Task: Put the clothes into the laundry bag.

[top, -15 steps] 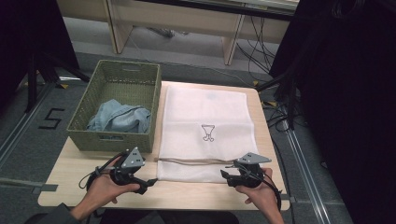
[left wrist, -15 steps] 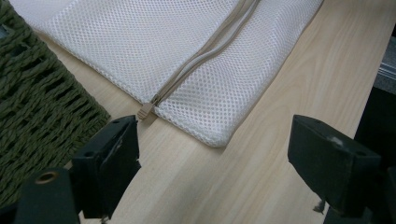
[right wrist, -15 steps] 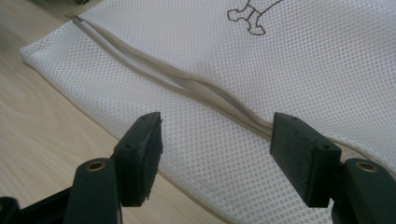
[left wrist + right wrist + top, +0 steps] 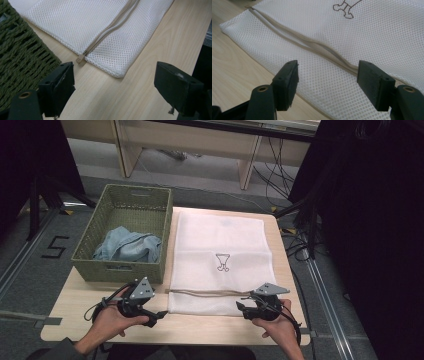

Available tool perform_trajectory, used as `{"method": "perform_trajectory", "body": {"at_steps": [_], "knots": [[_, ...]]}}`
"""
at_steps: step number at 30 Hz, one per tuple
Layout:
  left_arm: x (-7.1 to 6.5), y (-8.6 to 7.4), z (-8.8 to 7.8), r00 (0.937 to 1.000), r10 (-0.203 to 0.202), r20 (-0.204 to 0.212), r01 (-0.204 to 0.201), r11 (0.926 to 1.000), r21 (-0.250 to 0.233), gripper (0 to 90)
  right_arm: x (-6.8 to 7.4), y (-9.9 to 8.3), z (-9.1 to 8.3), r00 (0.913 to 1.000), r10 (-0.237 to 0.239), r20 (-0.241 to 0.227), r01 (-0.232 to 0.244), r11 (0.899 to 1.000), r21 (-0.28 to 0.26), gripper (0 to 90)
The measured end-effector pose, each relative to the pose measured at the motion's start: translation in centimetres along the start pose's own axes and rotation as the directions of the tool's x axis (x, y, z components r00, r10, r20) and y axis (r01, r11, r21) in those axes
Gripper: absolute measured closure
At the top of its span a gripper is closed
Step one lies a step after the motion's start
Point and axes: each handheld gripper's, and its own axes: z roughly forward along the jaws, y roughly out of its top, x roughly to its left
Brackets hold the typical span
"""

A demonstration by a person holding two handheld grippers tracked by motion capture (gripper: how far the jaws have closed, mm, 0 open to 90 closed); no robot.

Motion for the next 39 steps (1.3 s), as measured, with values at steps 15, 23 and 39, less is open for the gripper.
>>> {"method": "perform_trajectory", "body": {"at_steps": [15, 23, 39], "knots": [[0.1, -0.1, 0.1, 0.9998, -0.015, -0.010, 0.015, 0.9998, 0.011, 16.2, -3.0, -0.4, -0.7, 0.9907, 0.010, 0.136, -0.013, 1.000, 0.021, 35.1], [0.1, 0.0, 0.2, 0.9999, -0.008, -0.007, 0.008, 0.9998, 0.019, 16.2, -5.3, -1.0, -0.1, 0.9797, 0.006, 0.200, -0.022, 0.997, 0.078, 37.6], [0.1, -0.1, 0.5, 0.9996, -0.029, 0.005, 0.029, 0.9992, 0.028, 17.1, -8.1, -1.4, 1.8, 0.9660, -0.029, 0.257, -0.019, 0.983, 0.184, 44.3]]}}
